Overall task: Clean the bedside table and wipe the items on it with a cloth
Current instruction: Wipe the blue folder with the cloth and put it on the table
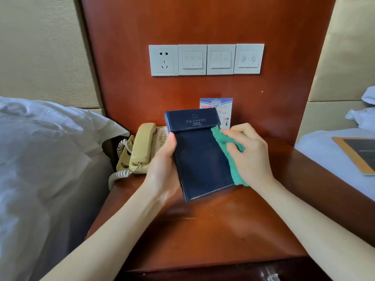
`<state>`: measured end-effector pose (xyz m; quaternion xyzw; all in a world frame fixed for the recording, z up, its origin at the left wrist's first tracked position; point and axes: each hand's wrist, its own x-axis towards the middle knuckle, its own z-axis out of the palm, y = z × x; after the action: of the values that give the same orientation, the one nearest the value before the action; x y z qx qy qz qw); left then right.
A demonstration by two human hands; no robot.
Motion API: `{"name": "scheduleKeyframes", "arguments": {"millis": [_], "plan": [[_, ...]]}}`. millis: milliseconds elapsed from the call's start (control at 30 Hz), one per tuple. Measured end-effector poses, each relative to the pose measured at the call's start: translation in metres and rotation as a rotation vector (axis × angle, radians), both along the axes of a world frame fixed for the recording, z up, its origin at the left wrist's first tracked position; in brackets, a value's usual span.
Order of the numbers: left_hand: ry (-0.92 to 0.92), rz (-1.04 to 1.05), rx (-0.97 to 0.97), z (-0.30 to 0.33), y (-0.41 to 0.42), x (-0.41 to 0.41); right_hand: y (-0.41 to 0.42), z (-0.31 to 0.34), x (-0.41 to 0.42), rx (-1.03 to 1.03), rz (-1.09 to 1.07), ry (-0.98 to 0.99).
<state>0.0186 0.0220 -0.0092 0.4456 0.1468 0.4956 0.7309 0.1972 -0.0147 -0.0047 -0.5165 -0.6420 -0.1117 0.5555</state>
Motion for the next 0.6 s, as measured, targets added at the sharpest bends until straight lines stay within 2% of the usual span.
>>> {"name": "scheduleKeyframes", "arguments": {"millis": [133,300,400,600], "plan": [[0.019,-0.042,0.013,-0.005,-0.003,0.007,-0.004,0.002,-0.011,0.018,-0.006,0.091],[-0.084,-0.071,-0.010,-0.007,-0.004,0.003,-0.016,0.001,-0.047,0.056,0.260,-0.153],[-0.078,-0.027,-0.065,-0.003,-0.001,-0.005,-0.021,-0.003,-0.055,-0.027,0.446,-0.258],[-0.130,0.172,-0.116,0.004,0.004,-0.016,-0.026,-0.006,-0.050,-0.175,0.532,-0.412]]}}
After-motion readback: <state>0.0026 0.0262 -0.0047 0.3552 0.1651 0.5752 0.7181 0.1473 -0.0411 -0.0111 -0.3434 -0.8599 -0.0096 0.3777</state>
